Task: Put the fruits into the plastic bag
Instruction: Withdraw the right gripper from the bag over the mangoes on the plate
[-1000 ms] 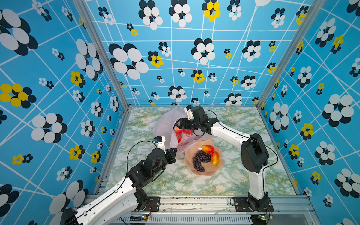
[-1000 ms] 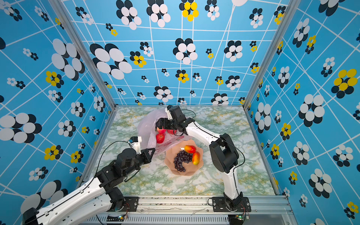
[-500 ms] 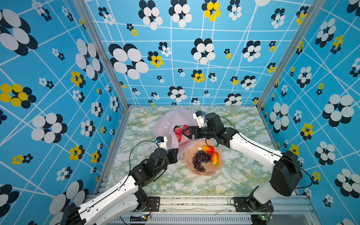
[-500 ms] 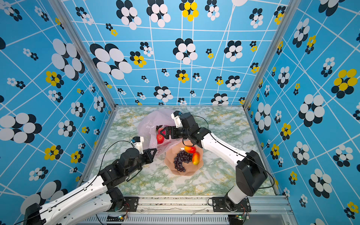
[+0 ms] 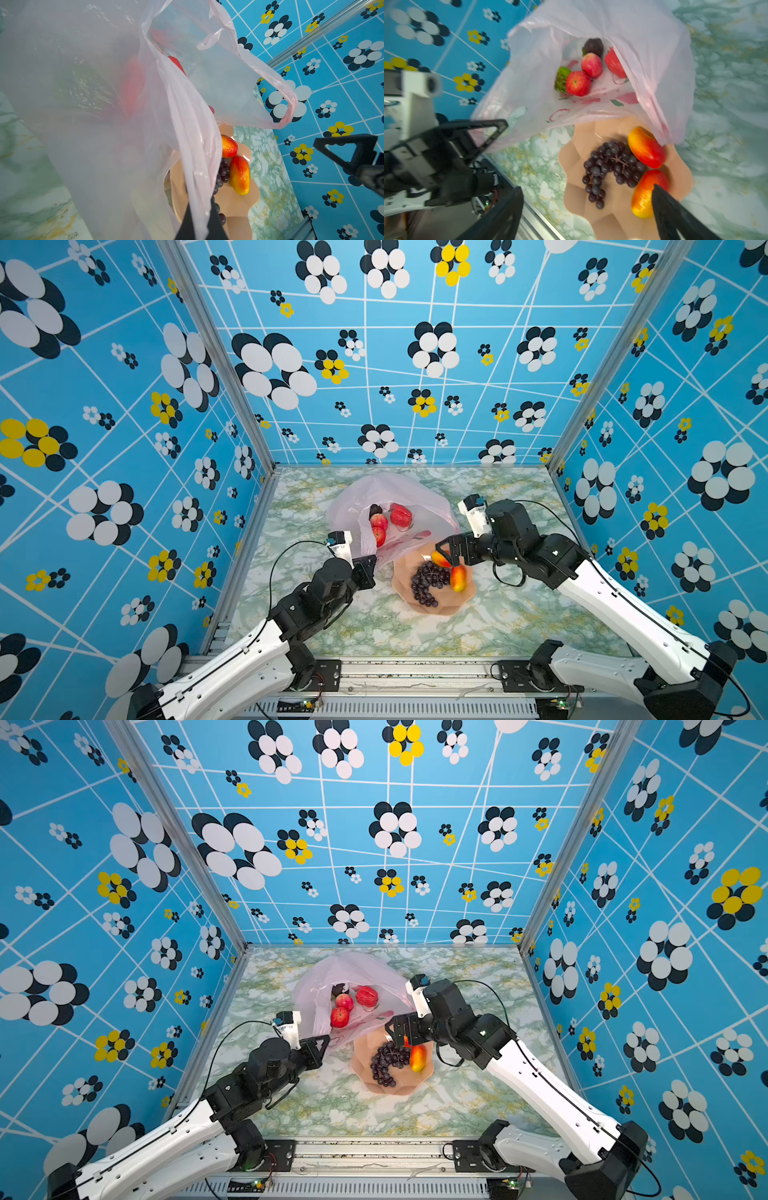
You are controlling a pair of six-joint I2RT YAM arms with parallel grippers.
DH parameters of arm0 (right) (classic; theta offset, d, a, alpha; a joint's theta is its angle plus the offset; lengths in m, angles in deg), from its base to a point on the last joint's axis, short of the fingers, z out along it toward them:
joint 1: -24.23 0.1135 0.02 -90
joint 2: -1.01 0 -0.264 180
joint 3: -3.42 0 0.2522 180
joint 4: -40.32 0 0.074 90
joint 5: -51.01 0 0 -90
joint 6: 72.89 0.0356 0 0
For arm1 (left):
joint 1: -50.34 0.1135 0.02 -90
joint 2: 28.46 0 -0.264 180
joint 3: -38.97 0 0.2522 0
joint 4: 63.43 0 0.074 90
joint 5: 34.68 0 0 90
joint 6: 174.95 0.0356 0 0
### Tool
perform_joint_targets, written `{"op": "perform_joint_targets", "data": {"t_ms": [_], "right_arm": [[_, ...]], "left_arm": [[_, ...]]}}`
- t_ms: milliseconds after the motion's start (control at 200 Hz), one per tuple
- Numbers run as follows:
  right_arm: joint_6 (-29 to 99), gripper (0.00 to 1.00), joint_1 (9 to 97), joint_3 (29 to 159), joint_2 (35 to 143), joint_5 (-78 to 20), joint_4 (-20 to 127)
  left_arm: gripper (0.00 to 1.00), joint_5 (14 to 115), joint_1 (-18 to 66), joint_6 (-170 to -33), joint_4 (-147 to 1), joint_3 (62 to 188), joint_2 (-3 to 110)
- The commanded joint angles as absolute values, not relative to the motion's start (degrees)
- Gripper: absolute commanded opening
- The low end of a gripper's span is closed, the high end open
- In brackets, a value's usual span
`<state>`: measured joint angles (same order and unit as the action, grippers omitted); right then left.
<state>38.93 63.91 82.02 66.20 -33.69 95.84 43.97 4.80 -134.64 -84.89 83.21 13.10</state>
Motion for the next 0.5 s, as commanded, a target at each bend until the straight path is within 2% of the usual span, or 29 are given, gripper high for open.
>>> {"op": "perform_joint_targets", "data": {"t_ms": [0, 225, 495], "right_arm": [[39.32, 0.89, 63.69, 79.41, 68.51, -38.06, 110.20], [48.65, 0.72, 63.70, 72.89, 70.90, -35.94, 104.39], [48.03, 0.68, 63.67, 72.64, 76.73, -40.75, 101.81]], "left_arm": [[0.00, 43.80, 4.06, -133.73, -84.76, 84.43, 14.54], [0.00, 44.30, 3.79, -132.37, -84.09, 86.18, 16.99], [0.00, 44.27, 3.68, -131.44, -87.04, 88.05, 15.91]]}}
